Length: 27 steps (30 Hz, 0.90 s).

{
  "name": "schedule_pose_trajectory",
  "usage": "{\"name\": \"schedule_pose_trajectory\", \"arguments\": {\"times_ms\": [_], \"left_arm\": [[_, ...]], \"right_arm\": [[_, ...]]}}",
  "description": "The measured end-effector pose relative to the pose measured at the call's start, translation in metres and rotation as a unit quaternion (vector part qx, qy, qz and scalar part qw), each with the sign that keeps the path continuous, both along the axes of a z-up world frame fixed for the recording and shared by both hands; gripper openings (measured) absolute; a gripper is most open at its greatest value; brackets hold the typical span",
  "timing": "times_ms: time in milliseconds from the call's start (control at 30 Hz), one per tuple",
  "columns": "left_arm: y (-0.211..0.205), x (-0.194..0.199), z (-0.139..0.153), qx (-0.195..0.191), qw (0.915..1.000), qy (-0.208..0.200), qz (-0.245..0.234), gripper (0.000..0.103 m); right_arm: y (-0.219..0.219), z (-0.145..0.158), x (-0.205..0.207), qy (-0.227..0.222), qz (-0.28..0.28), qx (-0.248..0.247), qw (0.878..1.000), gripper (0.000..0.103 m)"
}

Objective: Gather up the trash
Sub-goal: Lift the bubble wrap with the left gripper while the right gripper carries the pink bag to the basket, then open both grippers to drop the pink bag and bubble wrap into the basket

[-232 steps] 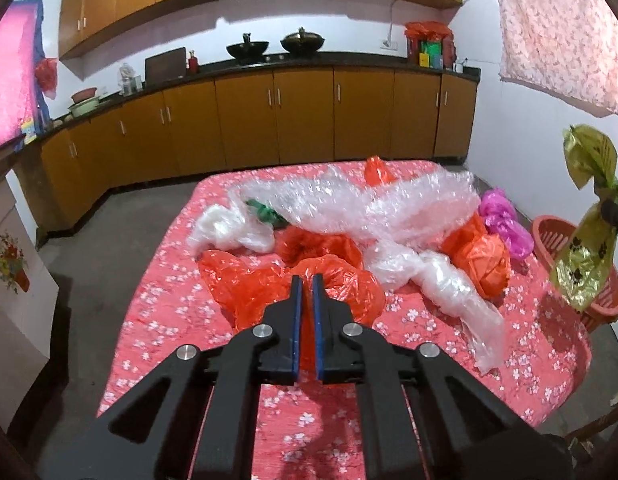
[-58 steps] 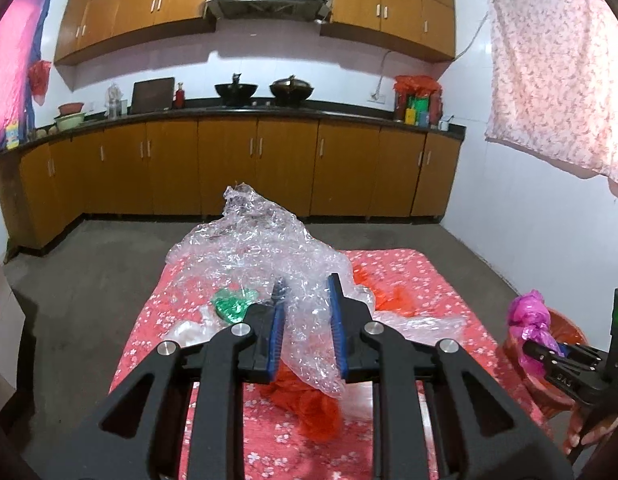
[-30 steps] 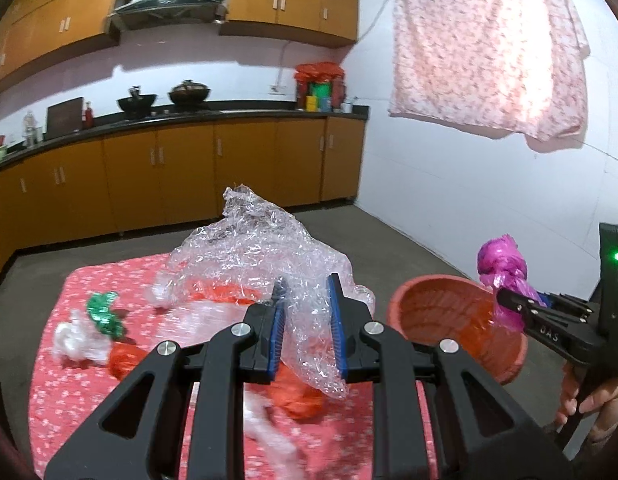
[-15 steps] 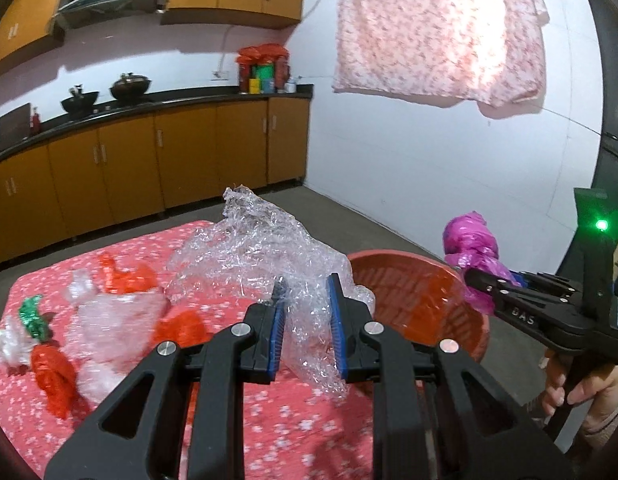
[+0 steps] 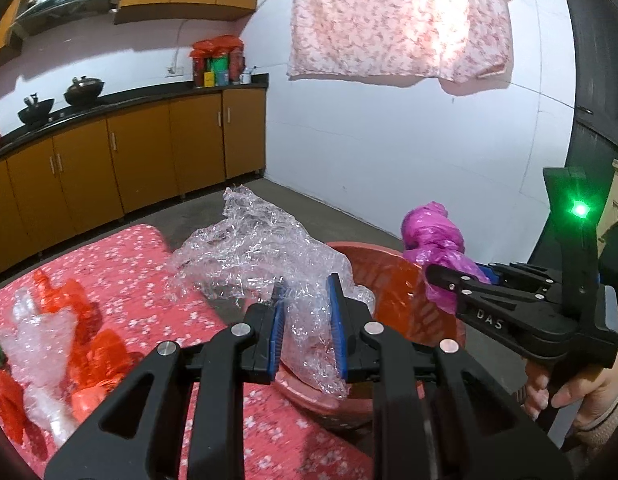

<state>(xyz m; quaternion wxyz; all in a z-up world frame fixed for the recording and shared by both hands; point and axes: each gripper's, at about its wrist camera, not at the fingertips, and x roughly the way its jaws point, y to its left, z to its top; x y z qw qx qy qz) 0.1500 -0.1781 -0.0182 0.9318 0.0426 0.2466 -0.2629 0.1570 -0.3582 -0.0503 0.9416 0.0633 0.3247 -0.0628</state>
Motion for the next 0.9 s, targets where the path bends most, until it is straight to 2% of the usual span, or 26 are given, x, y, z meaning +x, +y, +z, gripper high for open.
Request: {"name": "schedule_pose_trajectory", "arguments": {"times_ms": [567, 667, 767, 900], "left_arm": [[-0.037, 0.020, -0.031, 0.019, 0.9988, 0.030, -0.032, 0.022], [-0.041, 0.023, -0.036, 0.022, 0.9984, 0.039, -0.036, 0.030], [-0.039, 0.025, -0.040, 0.022, 0.9981, 0.046, -0.033, 0.043], [-0.031, 0.027, -0.040, 0.020, 0.9984, 0.048, -0.021, 0.047]], "right_arm": [[-0.020, -0.018, 0.016, 0.002, 0.005, 0.014, 1.000, 0.031], [-0.022, -0.020, 0.017, 0.002, 0.006, 0.015, 1.000, 0.032], [-0.025, -0.022, 0.017, 0.002, 0.009, 0.025, 1.000, 0.042], [-0.025, -0.021, 0.016, 0.000, 0.009, 0.027, 1.000, 0.047]]}}
